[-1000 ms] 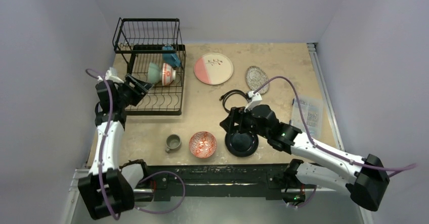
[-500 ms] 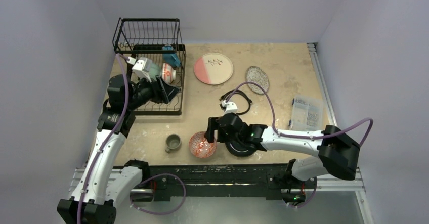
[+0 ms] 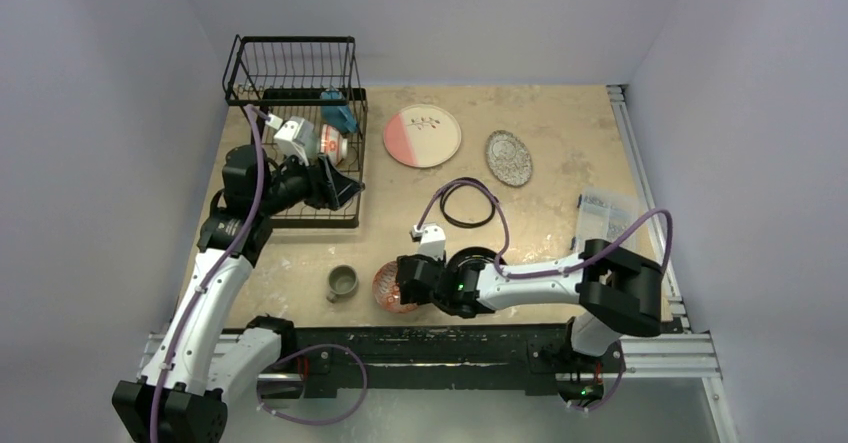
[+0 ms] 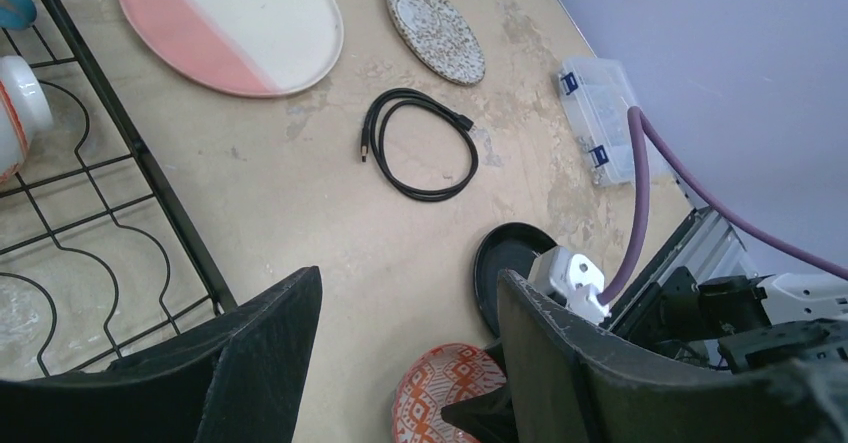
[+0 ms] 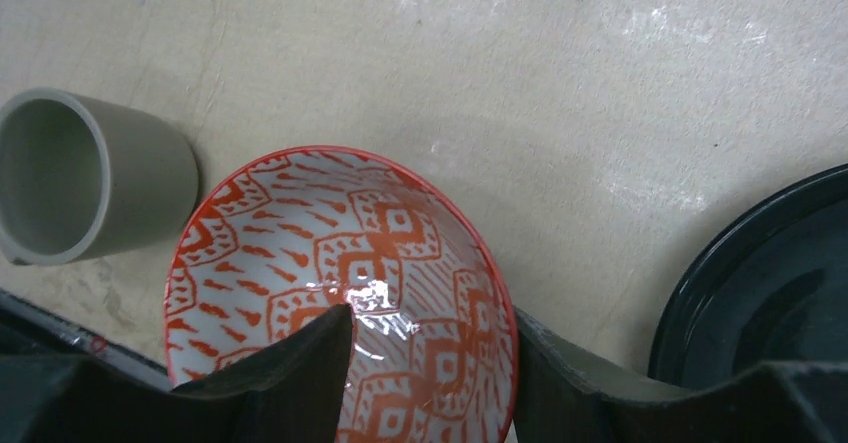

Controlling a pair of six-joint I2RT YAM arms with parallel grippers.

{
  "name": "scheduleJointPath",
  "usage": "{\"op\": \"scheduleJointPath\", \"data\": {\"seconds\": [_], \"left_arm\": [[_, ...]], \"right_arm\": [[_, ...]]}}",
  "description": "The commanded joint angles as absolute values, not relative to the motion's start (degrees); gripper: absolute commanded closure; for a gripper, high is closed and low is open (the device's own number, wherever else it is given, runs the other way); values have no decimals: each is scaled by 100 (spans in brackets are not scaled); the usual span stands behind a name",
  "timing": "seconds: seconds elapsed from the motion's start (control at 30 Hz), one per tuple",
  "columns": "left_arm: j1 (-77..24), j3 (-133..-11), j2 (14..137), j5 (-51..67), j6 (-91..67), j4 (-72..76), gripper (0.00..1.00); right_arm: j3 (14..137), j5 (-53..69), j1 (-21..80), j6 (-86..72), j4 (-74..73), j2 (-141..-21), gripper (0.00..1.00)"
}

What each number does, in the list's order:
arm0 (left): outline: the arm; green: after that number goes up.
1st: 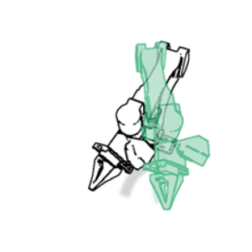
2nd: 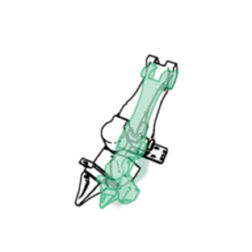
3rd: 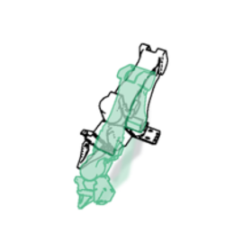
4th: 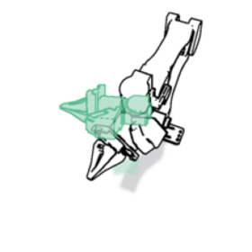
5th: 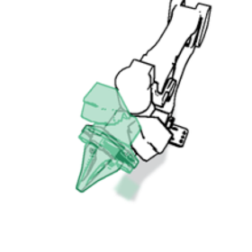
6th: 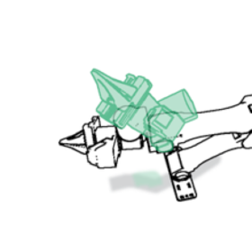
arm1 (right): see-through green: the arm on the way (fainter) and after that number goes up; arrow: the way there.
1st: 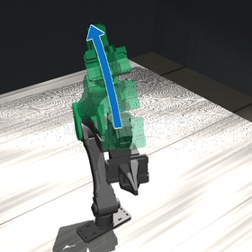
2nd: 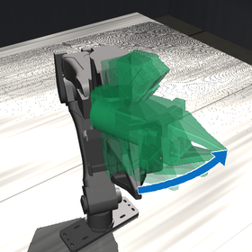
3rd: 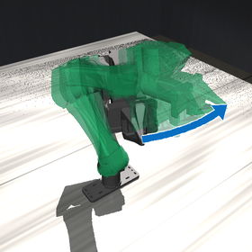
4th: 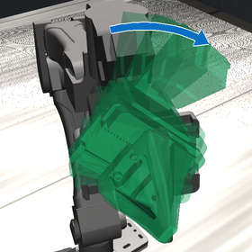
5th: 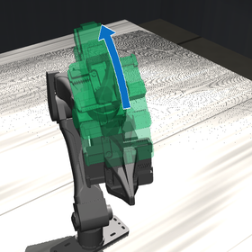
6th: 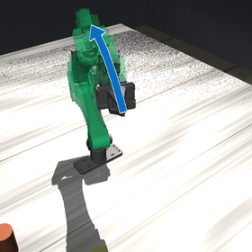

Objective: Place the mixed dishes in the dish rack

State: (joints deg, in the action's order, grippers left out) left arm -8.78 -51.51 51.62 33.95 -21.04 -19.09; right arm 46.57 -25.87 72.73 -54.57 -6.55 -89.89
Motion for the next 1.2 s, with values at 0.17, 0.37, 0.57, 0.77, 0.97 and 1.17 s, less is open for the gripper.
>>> {"op": "scheduleJointPath", "data": {"seconds": [0.17,0.37,0.57,0.77,0.97,1.17], "left_arm": [[-1007,-5234,5268,3290,-1780,-2047,36],[-1271,-5265,5291,3099,-1547,-2189,37],[-1739,-5281,5336,2934,-1253,-2305,37],[-2694,-5241,5132,2878,-788,-2327,38],[-4199,-5134,5266,2493,-491,-2577,39],[-5503,-4917,5128,1926,-963,-2409,38]], "right_arm": [[5127,-3980,7636,-5678,-1408,-9202,71],[4960,-4209,7622,-5583,-1402,-8712,90],[4491,-4104,7618,-5176,-1027,-7765,100],[3867,-3909,7548,-5076,-921,-6662,100],[3249,-3843,7346,-5128,-894,-5545,100],[2859,-3555,6990,-5172,-859,-4974,100]]}}
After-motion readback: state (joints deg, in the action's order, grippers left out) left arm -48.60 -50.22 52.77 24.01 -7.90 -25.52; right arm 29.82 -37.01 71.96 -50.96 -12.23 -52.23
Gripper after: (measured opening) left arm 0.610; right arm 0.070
